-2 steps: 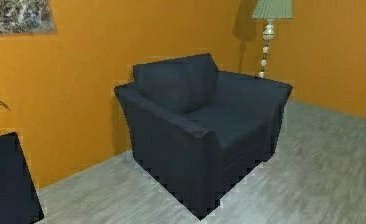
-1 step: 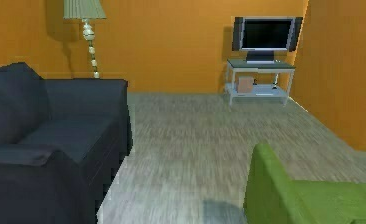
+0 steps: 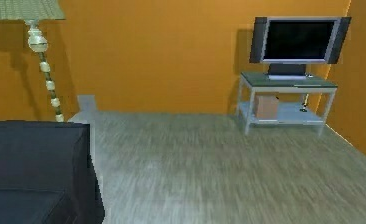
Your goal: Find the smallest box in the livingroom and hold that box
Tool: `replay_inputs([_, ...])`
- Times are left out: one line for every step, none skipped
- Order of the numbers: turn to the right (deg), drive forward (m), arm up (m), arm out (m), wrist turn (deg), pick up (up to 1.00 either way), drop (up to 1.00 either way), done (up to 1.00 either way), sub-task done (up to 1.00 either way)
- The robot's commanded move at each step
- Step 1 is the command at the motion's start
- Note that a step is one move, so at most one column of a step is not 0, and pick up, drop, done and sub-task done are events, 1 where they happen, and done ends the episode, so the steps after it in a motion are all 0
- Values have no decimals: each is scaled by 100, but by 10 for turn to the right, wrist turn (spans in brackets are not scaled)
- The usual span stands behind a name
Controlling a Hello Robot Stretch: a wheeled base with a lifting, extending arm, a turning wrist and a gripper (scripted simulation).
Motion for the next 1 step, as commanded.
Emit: replay_inputs([30, 0, 0, 0, 0, 0, 0, 0, 0])
